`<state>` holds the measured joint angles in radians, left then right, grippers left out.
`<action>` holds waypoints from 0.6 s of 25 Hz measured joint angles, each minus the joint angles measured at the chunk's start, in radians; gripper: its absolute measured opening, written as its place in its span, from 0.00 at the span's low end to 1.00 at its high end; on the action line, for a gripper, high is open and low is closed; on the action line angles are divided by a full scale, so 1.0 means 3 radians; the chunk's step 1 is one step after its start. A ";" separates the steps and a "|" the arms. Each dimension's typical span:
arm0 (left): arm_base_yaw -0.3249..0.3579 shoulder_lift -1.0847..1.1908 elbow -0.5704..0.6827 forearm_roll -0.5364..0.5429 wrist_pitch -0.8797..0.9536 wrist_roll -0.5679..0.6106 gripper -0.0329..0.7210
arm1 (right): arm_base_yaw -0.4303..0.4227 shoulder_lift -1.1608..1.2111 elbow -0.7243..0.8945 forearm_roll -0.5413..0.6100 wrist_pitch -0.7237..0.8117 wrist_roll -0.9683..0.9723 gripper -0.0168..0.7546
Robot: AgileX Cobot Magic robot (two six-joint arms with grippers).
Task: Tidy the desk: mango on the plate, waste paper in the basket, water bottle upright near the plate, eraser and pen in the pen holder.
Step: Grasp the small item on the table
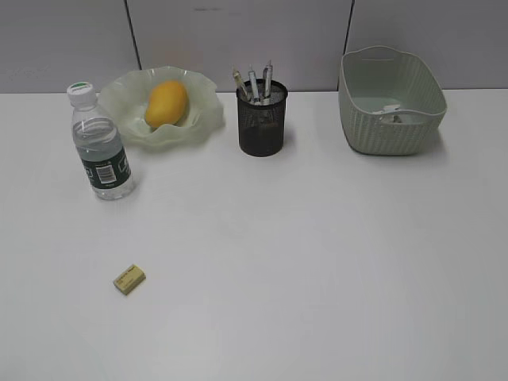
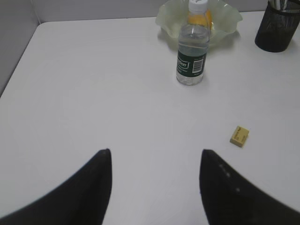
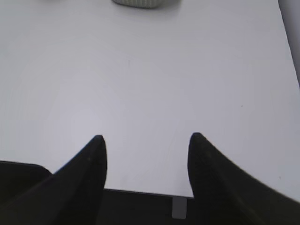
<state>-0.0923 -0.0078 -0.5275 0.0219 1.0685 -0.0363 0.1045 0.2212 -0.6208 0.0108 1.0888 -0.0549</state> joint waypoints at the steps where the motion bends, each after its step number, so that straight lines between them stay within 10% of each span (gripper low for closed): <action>1: 0.0000 0.0000 0.0000 0.0000 0.0000 0.0000 0.64 | 0.0000 -0.0136 0.0051 0.0000 -0.0009 0.0000 0.60; 15: 0.0000 0.0000 0.0000 -0.0004 -0.0003 0.0000 0.61 | 0.0000 -0.0768 0.0360 0.0002 -0.0073 -0.0006 0.60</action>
<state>-0.0923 -0.0078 -0.5275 0.0208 1.0677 -0.0363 0.1045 -0.0092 -0.5128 0.0114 1.0669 -0.0568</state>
